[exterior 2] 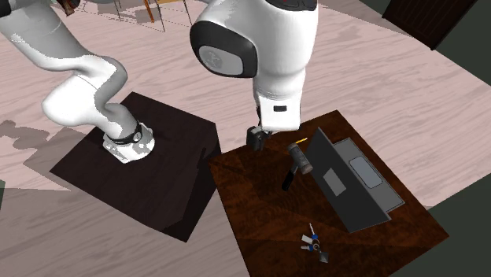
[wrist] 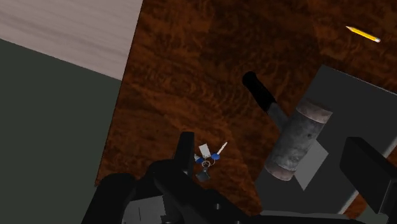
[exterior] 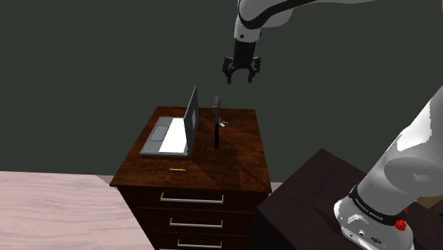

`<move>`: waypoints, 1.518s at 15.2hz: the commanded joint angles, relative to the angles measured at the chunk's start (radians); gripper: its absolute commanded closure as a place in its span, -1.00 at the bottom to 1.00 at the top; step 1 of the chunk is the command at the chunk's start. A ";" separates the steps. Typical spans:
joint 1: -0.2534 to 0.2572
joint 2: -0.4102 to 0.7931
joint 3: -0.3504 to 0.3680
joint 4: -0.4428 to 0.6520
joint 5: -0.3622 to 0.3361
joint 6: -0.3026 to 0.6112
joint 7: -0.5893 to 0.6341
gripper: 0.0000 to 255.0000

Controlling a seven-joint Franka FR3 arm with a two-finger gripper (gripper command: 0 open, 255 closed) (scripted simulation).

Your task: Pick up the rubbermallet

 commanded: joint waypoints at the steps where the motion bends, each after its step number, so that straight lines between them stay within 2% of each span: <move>1: 0.005 0.085 0.005 0.070 -0.007 0.000 0.038 -1.00; 11: 0.036 0.525 -0.006 0.515 -0.027 -0.077 0.183 -1.00; 20: 0.037 0.553 -0.008 0.456 -0.027 0.009 0.178 -1.00; 21: 0.037 0.553 -0.008 0.456 -0.027 0.009 0.178 1.00; 23: 0.037 0.554 -0.008 0.458 -0.027 0.009 0.178 1.00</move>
